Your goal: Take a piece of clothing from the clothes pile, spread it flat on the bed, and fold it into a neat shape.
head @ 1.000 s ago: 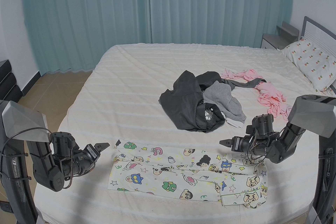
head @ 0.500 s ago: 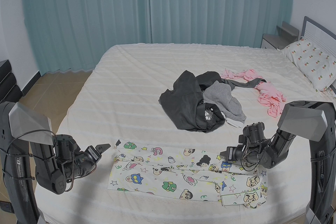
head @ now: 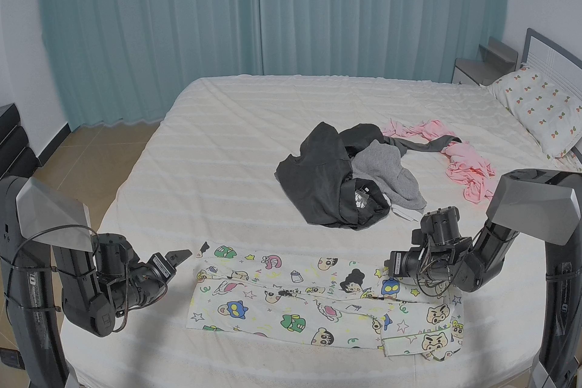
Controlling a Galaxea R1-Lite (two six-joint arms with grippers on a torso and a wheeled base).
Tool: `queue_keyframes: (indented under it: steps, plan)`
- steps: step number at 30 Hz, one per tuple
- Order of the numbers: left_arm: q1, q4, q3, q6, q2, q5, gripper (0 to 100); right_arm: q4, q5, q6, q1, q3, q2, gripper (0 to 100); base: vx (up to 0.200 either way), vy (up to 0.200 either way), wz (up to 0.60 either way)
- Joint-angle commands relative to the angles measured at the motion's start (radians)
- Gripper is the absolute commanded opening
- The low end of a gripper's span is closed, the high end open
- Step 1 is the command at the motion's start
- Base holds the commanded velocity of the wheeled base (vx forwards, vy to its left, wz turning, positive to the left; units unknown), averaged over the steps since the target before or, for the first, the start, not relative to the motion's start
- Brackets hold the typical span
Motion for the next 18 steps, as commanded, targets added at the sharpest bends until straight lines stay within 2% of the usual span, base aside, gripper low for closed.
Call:
queue_keyframes:
  steps: [1,6,7,14,16,18]
  plan:
    - [0.0,0.0,0.0,0.0,0.002,0.0,100,0.001,-0.014,-0.002,0.023,-0.017,-0.014,0,0.0,0.0,0.0]
    - [0.0,0.0,0.0,0.0,0.002,0.0,100,0.003,-0.069,-0.005,0.034,-0.091,0.054,0,0.0,0.0,0.0]
    - [0.0,0.0,0.0,0.0,0.002,0.0,100,0.003,-0.072,-0.005,0.034,-0.101,0.066,100,0.0,0.0,0.0]
    - [0.0,0.0,0.0,0.001,0.003,0.001,100,-0.023,-0.069,0.024,0.031,-0.055,0.035,100,0.0,0.0,0.0]
    - [-0.001,-0.003,0.002,0.001,0.005,0.001,100,-0.056,-0.065,0.09,0.028,0.003,-0.018,100,0.0,0.0,0.0]
    - [-0.001,-0.008,0.002,0.001,0.006,0.003,100,-0.071,-0.063,0.113,0.02,0.052,-0.051,100,0.0,0.0,0.0]
